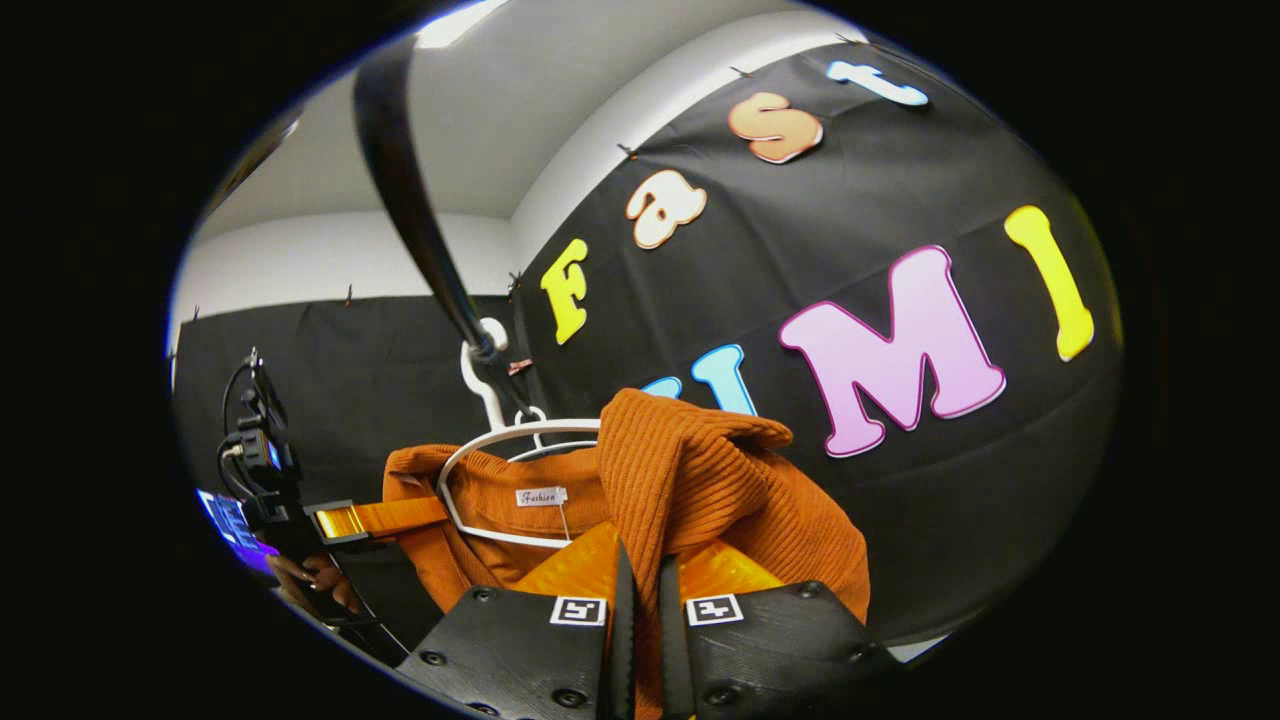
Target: Grasp the clothes on the hanger with both hands and then place them into the laundry hamper below.
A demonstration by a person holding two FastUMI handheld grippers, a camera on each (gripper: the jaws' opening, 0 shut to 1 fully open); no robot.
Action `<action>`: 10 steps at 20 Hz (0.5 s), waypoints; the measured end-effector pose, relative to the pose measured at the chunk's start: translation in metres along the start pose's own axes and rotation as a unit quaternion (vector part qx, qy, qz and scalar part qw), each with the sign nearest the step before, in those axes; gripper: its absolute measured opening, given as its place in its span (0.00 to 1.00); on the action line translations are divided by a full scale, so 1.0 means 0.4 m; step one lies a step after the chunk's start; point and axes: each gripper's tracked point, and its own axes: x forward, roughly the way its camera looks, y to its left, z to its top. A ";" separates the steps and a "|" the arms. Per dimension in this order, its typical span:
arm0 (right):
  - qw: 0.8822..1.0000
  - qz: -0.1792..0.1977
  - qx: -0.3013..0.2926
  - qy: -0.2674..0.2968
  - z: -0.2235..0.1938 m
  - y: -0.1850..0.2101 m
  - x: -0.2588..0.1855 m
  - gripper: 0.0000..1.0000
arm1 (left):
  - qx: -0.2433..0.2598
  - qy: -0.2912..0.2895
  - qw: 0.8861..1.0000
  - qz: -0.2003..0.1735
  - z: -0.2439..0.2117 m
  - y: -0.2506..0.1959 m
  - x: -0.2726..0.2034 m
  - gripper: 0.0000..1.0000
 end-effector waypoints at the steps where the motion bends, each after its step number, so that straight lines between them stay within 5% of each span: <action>1: 1.000 -0.001 0.005 0.000 0.008 -0.011 0.005 0.14 | -0.003 -0.005 1.000 0.003 0.014 0.011 0.002 0.10; 4: 0.999 0.029 0.022 -0.024 0.097 -0.001 0.004 0.10 | 0.015 -0.026 1.000 0.010 0.074 0.027 0.010 0.10; 10: 0.986 0.080 0.107 -0.095 0.285 -0.016 0.011 0.19 | 0.070 -0.041 0.997 0.014 0.161 0.076 0.030 0.12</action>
